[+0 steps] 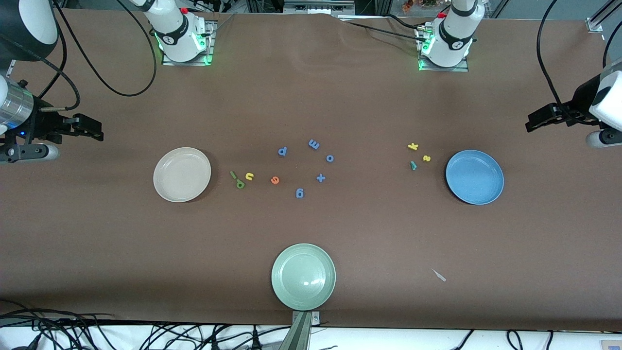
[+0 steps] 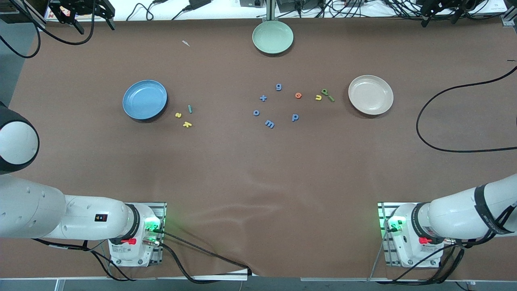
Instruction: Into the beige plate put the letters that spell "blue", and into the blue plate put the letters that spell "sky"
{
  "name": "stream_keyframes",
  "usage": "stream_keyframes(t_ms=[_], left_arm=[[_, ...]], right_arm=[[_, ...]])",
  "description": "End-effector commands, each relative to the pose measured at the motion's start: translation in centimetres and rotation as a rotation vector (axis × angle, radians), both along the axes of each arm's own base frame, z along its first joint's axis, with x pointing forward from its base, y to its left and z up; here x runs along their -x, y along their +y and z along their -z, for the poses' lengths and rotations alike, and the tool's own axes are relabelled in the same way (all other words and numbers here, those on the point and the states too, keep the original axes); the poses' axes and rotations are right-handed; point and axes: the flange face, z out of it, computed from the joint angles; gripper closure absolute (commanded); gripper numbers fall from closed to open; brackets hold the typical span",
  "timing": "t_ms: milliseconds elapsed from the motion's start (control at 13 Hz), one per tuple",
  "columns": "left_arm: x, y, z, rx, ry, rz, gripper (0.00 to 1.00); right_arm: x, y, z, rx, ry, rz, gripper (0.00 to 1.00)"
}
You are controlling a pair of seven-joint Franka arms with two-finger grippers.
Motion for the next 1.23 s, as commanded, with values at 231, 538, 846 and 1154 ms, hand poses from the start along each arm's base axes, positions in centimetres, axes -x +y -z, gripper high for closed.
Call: stream_keyframes(t_ms=[231,538,846,1154], left_arm=[[-0.44,-0.12,-0.79,-0.024,-0.018,0.028,0.00],[-0.44,-0.29,-0.79,-0.024,-0.018,0.031,0.00],[-0.44,-0.73,-0.79,-0.014,-0.019,0.036,0.00],[-0.43,-0.94,-0.78,-0.011,-0.017,0.038,0.00]], right_arm=[[-0.35,0.05,-0.43,0.003,-0.008,0.016,0.00],[-0.51,0.04,-0.15,0.005,-0.005,0.016,0.00],[-0.60,-0.10,-0.09,0.002,-0.008,0.019,0.00],[-0.71,-0.10,-0.28,0.002,-0.022,0.019,0.00]])
